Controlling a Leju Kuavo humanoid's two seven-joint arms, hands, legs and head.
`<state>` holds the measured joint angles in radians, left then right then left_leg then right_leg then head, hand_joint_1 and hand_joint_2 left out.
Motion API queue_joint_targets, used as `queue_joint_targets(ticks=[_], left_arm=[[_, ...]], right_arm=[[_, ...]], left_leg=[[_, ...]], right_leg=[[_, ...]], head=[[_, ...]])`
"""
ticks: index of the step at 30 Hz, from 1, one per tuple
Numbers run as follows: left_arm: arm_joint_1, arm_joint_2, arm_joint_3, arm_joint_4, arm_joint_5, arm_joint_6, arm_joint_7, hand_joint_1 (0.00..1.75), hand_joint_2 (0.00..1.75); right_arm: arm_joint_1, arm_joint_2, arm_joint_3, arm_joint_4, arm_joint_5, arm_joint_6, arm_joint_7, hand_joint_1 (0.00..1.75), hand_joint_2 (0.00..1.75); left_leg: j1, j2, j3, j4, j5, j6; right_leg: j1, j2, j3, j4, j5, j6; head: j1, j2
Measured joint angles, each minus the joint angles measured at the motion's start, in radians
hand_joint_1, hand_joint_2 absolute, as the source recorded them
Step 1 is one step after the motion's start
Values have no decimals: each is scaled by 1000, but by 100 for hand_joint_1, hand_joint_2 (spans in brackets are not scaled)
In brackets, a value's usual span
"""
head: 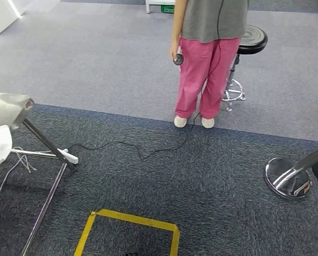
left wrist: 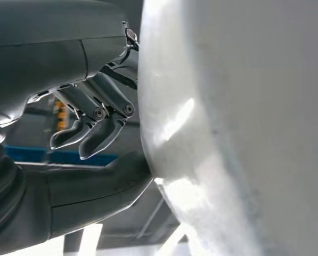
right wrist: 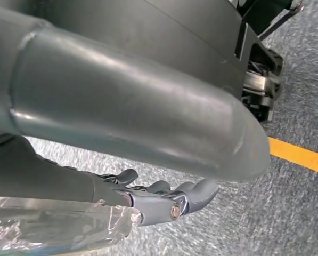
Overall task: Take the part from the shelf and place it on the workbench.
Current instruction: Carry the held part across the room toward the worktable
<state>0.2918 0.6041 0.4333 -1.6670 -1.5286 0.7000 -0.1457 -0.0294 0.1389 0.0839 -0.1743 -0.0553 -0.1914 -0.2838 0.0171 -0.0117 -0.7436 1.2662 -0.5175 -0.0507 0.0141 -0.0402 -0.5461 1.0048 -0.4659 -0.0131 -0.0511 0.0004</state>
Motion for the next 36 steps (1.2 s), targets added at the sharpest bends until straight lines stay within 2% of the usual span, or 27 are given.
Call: queue_joint_targets(ticks=[1, 2, 3, 5, 6, 8, 9, 10, 12, 13, 14, 15, 16, 17, 19, 20, 21, 23, 25, 27, 29, 30, 31, 32, 34, 35, 36], left_arm=[[-3, -15, 11, -1, 0, 0, -15, 175, 175], [-7, -29, 22, -3, 0, 0, -31, 175, 175], [-12, -42, 33, -5, 0, 0, -46, 175, 175], [-23, -65, 52, -9, 0, 0, -70, 175, 175], [-27, -78, 60, -10, 0, 0, -81, 175, 175], [-29, -98, 75, -12, 0, 0, -93, 175, 175], [-31, -106, 82, -14, 0, 0, -97, 175, 175], [-35, -112, 89, -16, 0, 1, -103, 175, 175], [-47, -126, 97, -20, 0, 1, -122, 175, 175], [-52, -135, 100, -20, 0, 1, -134, 175, 175], [-57, -144, 102, -21, 0, 1, -146, 175, 175], [-62, -152, 105, -21, 0, 1, -157, 175, 175], [-66, -159, 106, -21, 0, 1, -165, 175, 175], [-71, -165, 108, -21, 0, 1, -170, 175, 175], [-80, -173, 113, -21, 0, 1, -175, 175, 175], [-83, -176, 116, -21, 0, 1, -176, 175, 175], [-86, -178, 119, -21, 0, 1, -179, 175, 175], [-88, -183, 124, -21, 0, 2, -184, 175, 175], [-94, -185, 126, -21, 0, 2, -185, 175, 175], [-106, -186, 124, -21, 0, 2, -184, 175, 175], [-111, -188, 121, -21, 0, 2, -182, 175, 175], [-111, -189, 120, -21, 0, 2, -182, 175, 175], [-111, -190, 119, -21, 0, 2, -182, 175, 175], [-112, -190, 119, -21, 0, 2, -182, 175, 175], [-114, -190, 119, -22, 0, 2, -182, 175, 175], [-116, -190, 119, -22, 0, 2, -181, 175, 175], [-117, -191, 119, -22, 0, 2, -181, 175, 175]], right_arm=[[0, 0, 0, 0, 0, 0, 0, 0, 0], [0, 0, 0, 0, 0, 0, 0, 0, 0], [-1, 0, 0, 0, 0, 0, 0, 0, 0], [-1, -1, 0, 0, 0, -1, 0, 0, 0], [-1, -2, 0, 0, 0, -1, 0, 0, 0], [-3, -2, 0, 0, 0, -2, 0, 0, 0], [-4, -2, 0, 0, 0, -2, -1, 0, 0], [-4, -2, 0, 0, 0, -2, -1, 0, 0], [-3, -2, 0, 0, -1, -2, -1, 0, 0], [-3, -2, 0, 0, -2, -2, -1, 0, 0], [-2, -2, -1, 0, -3, -2, -1, 0, 0], [-2, -2, -1, 0, -3, -2, -2, 0, 0], [-2, -2, -1, 0, -4, -2, -2, 0, 0], [-2, -2, -1, 0, -4, -2, -3, 0, 0], [-3, -2, -1, 0, -5, -2, -3, 0, 0], [-3, -2, -1, 0, -5, -2, -4, 0, 0], [-3, -2, -1, 0, -6, -2, -4, 0, 0], [-5, -2, -1, 0, -8, -2, -6, 0, 0], [-4, -2, -1, 0, -11, -2, -8, 0, 0], [-2, -2, -1, 0, -14, -2, -11, 0, 0], [1, -2, -2, 0, -16, -1, -12, 0, 0], [1, -2, -2, 0, -17, -1, -12, 0, 0], [2, -2, -2, 0, -17, -1, -13, 0, 0], [2, -2, -2, 0, -17, -1, -13, 0, 0], [1, -2, -2, 0, -17, -1, -14, 0, 0], [1, -3, -2, 0, -17, -1, -15, 0, 0], [1, -3, -2, 0, -17, -1, -16, 0, 0]], left_leg=[[1, 5, 21, -35, 25, -1], [2, 19, 58, -99, 58, -3], [0, 47, 99, -171, 82, -4], [-3, 84, 151, -263, 103, 6], [-6, 86, 158, -276, 100, 13], [-4, 57, 157, -277, 100, 27], [-3, 44, 157, -278, 100, 33], [-1, 33, 158, -279, 102, 39], [0, 10, 157, -279, 104, 48], [0, -3, 156, -279, 105, 50], [-1, -18, 156, -278, 105, 51], [-1, -32, 157, -278, 104, 51], [0, -48, 158, -278, 104, 51], [1, -63, 159, -278, 104, 50], [1, -90, 159, -275, 103, 44], [1, -101, 157, -274, 103, 39], [1, -111, 154, -274, 105, 33], [4, -123, 149, -277, 110, 23], [2, -80, 133, -249, 91, 15], [-2, -20, 84, -144, 30, 11], [-1, -3, 23, -14, -24, 7], [-1, -2, 11, 15, -27, 6], [-1, 0, 17, 5, -11, 6], [-1, 7, 45, -44, 19, 6], [-6, 53, 122, -183, 75, 9], [-8, 73, 149, -234, 88, 14], [-11, 84, 162, -263, 90, 19]], right_leg=[[0, -15, 1, 0, -2, 2], [0, -30, 3, 0, -4, 5], [3, -42, 5, 2, -7, 9], [12, -64, 8, 2, -18, 19], [15, -74, 10, 2, -24, 22], [14, -88, 19, 1, -35, 30], [12, -71, 17, 13, -46, 36], [9, -43, 7, 42, -64, 42], [6, 20, -55, 169, -126, 48], [6, 32, -92, 241, -153, 49], [5, 37, -123, 294, -166, 48], [5, 38, -136, 306, -157, 47], [4, 41, -129, 277, -129, 45], [3, 50, -104, 214, -88, 43], [-5, 93, -45, 75, -22, 43], [-7, 107, -25, 35, -6, 42], [-7, 113, -17, 19, -2, 40], [-5, 89, -14, 18, 3, 28], [-6, 67, -14, 14, 8, 14], [-4, 42, -16, 11, 10, 5], [-1, 14, -19, 11, 9, 2], [0, 1, -20, 11, 8, 1], [0, -13, -20, 11, 7, 2], [0, -26, -19, 11, 6, 2], [5, -50, -15, 13, 2, 8], [9, -61, -13, 14, -1, 12], [13, -72, -11, 14, -3, 17]], head=[[0, 0], [0, 0], [-1, 0], [1, 0], [3, 0], [4, 0], [5, 0], [6, 0], [7, 0], [7, 0], [7, 0], [7, 0], [7, 0], [7, 0], [8, 0], [8, 0], [8, 0], [7, 0], [5, 0], [2, 0], [2, 0], [2, 0], [2, 0], [2, 0], [1, 0], [1, 0], [1, 0]])
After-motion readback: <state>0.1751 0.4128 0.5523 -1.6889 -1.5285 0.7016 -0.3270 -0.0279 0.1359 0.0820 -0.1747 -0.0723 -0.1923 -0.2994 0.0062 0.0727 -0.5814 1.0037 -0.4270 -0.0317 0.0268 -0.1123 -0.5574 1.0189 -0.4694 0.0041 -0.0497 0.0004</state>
